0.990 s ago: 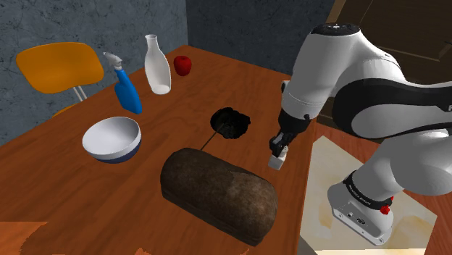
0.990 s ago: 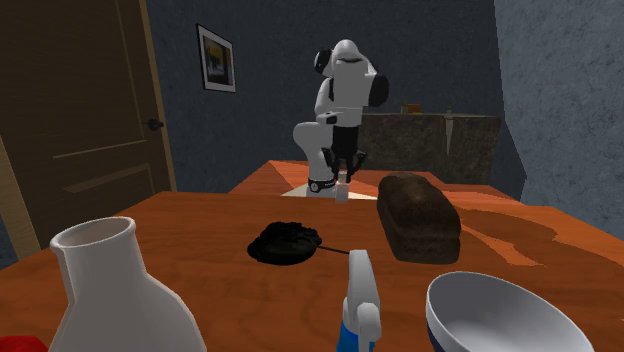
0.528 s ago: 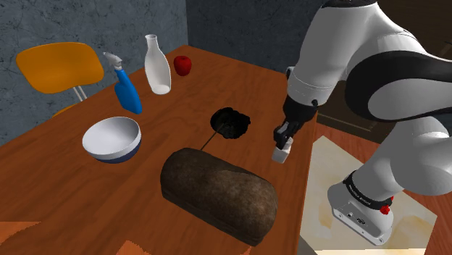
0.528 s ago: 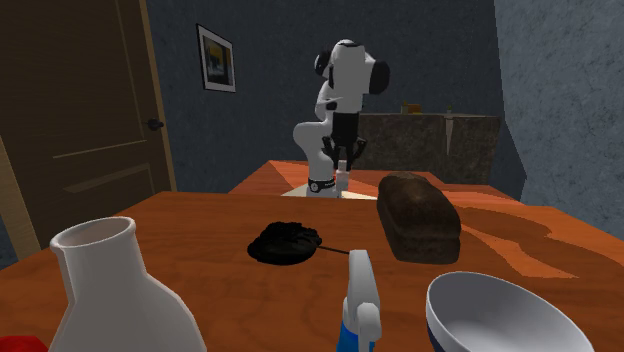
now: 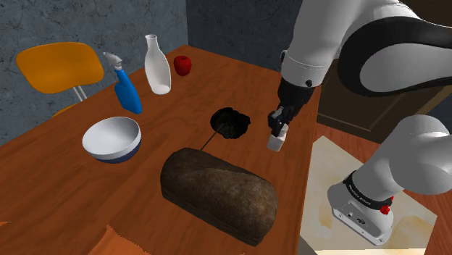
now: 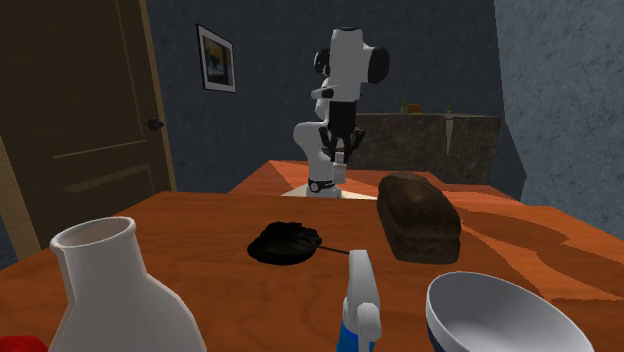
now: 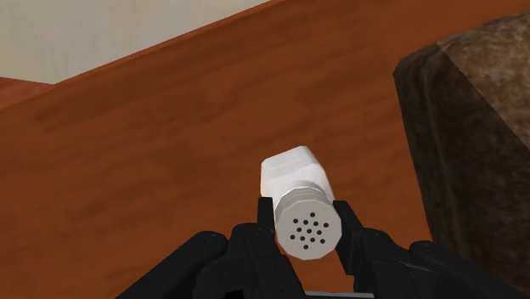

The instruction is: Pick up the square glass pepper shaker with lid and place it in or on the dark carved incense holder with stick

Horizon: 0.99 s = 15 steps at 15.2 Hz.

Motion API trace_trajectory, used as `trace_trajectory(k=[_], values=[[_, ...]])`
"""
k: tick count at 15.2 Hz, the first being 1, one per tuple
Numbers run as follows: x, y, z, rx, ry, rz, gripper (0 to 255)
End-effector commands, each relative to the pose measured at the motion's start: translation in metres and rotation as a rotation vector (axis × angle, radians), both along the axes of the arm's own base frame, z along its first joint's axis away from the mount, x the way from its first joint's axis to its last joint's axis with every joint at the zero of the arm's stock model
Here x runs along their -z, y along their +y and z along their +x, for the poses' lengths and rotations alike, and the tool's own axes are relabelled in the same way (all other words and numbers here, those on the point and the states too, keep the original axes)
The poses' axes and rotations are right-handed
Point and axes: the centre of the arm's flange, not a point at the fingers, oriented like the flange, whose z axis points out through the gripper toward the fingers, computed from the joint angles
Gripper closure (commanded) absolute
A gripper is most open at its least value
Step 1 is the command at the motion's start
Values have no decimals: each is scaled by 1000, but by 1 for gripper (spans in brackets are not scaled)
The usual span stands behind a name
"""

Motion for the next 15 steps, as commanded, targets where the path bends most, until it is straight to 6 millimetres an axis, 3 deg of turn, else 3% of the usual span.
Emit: trace_trajectory(k=[1, 15], values=[[-5, 0, 25, 0, 0, 0, 255], [-33, 9, 208, 0, 0, 0, 255]])
